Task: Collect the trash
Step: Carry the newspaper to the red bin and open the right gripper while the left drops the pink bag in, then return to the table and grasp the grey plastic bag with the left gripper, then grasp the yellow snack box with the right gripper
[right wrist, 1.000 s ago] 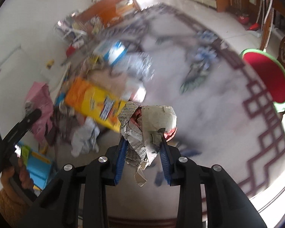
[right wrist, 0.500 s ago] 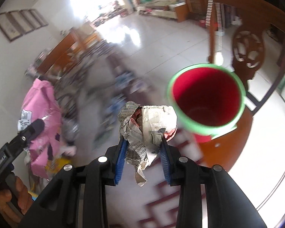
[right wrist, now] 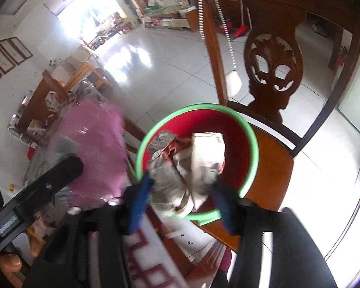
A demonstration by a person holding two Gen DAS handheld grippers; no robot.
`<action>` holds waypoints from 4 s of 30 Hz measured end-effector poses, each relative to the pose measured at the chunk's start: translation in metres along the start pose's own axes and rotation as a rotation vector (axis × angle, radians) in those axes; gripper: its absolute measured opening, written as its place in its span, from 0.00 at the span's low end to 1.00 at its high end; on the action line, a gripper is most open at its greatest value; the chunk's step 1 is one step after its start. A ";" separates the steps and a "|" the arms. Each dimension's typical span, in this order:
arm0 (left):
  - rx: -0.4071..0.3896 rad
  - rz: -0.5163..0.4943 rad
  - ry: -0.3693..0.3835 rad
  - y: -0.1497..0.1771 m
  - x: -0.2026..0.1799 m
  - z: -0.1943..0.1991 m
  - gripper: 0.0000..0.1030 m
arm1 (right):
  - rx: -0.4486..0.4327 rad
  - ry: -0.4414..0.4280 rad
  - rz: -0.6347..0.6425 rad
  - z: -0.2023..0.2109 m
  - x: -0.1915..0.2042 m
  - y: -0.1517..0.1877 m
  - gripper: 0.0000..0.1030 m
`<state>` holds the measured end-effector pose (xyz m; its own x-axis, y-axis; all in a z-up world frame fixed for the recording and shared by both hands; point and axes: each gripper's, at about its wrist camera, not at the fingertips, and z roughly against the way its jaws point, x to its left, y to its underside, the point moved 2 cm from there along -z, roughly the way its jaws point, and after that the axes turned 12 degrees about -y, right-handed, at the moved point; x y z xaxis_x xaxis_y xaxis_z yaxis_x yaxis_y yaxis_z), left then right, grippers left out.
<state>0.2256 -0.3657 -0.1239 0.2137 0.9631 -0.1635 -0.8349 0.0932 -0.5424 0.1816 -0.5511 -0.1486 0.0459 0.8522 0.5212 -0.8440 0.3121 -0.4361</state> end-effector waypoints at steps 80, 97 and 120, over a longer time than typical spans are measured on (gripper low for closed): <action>0.156 0.452 -0.282 0.285 0.381 0.175 0.48 | 0.444 -0.299 0.964 -0.159 0.413 0.254 0.79; 0.150 0.474 -0.311 0.287 0.389 0.179 0.58 | 0.534 -0.270 1.000 -0.166 0.396 0.276 0.80; 0.066 0.588 -0.393 0.293 0.405 0.208 0.40 | 0.446 -0.127 1.273 -0.172 0.417 0.321 0.86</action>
<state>-0.0382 0.1041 -0.1780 -0.4707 0.8769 -0.0975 -0.7873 -0.4673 -0.4021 0.0218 -0.0232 -0.1979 -0.9193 0.3933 0.0118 -0.3644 -0.8397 -0.4025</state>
